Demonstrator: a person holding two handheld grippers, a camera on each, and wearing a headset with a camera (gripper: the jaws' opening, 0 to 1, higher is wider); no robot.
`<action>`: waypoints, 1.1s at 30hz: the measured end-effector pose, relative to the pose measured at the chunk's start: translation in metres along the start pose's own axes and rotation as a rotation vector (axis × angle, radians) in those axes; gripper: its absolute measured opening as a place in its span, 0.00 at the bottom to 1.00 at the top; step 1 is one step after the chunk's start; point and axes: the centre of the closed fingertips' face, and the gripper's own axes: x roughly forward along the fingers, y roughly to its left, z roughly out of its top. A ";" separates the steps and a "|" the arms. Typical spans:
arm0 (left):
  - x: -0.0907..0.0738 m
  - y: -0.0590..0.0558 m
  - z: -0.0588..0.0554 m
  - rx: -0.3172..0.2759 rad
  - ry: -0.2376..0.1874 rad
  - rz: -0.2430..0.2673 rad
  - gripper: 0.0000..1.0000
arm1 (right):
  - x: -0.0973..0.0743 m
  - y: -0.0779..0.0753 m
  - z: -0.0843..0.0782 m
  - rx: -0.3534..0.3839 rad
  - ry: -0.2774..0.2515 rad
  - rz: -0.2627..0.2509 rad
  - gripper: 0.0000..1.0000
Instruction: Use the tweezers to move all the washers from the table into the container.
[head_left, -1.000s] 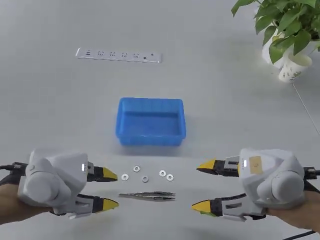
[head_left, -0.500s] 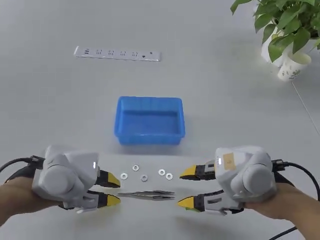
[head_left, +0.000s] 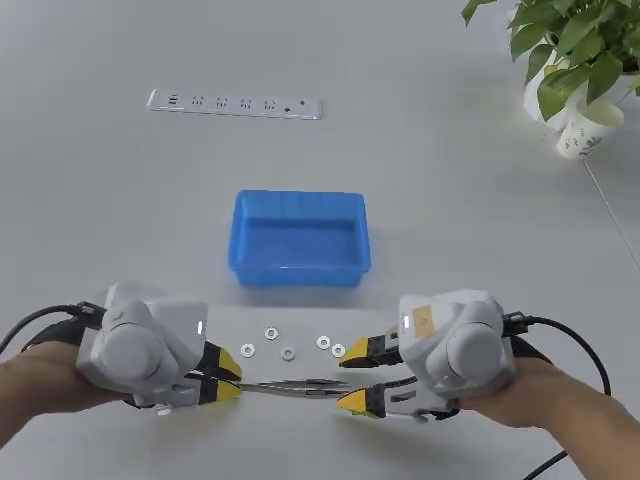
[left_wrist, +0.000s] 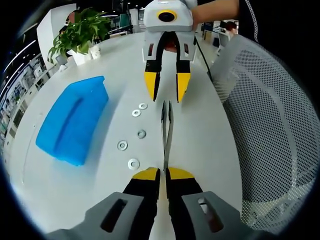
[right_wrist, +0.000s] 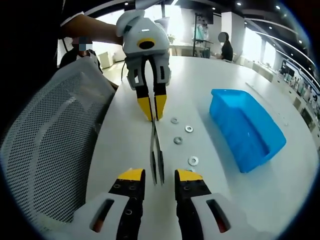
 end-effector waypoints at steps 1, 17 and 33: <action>0.000 0.000 0.000 0.006 0.001 -0.002 0.05 | 0.002 0.000 0.001 -0.002 0.003 0.005 0.24; 0.001 0.001 -0.002 0.026 0.012 -0.008 0.04 | 0.018 0.003 0.005 -0.027 0.021 0.033 0.20; -0.006 0.001 0.010 0.037 -0.008 0.001 0.04 | 0.022 0.004 0.004 -0.053 0.036 0.031 0.18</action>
